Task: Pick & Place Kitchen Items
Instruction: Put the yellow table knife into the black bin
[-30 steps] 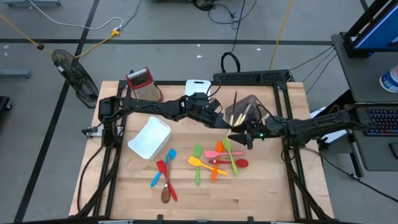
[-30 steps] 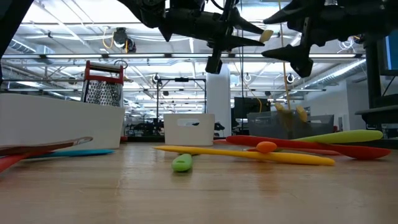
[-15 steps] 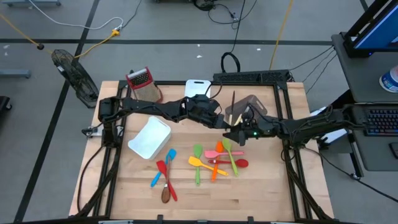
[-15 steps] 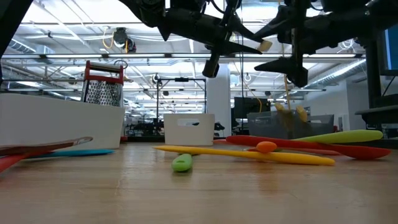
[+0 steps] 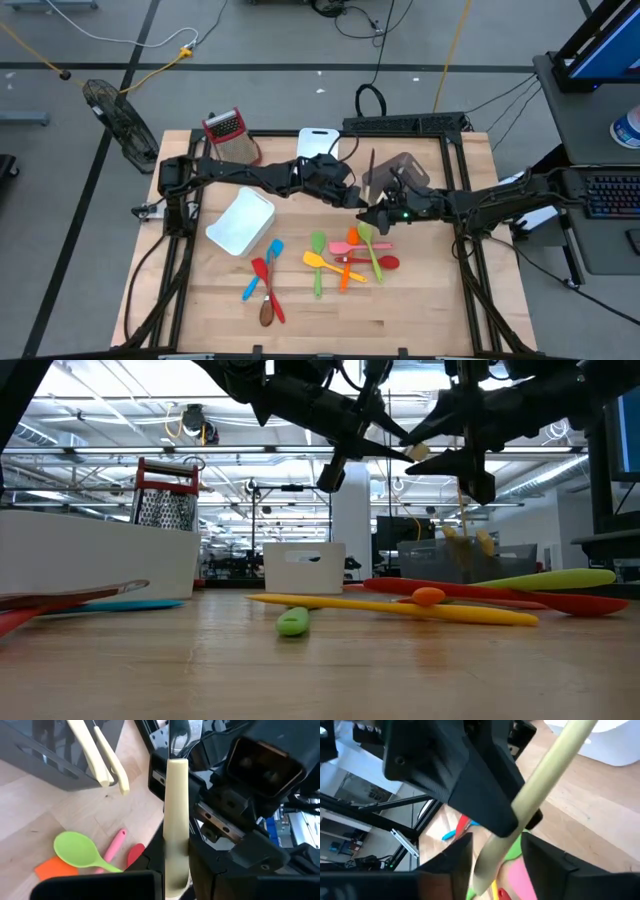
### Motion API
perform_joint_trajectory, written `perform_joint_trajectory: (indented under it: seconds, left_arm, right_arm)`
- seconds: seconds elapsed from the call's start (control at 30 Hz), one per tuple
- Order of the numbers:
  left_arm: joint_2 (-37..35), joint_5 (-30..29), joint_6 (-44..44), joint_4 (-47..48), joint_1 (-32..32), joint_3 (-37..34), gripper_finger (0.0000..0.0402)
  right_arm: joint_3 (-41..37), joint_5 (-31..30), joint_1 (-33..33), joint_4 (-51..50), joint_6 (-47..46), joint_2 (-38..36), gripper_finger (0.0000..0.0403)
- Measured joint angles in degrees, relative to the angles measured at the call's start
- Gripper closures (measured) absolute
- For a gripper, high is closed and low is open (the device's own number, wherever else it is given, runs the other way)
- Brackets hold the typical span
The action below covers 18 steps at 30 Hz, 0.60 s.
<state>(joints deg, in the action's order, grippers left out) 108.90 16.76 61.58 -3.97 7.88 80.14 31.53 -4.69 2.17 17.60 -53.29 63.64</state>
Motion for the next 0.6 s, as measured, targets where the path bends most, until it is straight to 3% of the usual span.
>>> perform_joint_trajectory:
  seconds: [0.27,0.6]
  left_arm:
    - [0.0,-0.7,-1.3,0.5,0.1,0.0,0.0358]
    - [0.0,-1.5,-2.5,-0.2,0.1,0.0,0.0323]
  right_arm:
    - [0.0,-0.1,0.0,-1.3,-2.2,0.0,0.0348]
    - [0.0,-2.2,0.0,-1.8,-4.3,-0.1,0.0359]
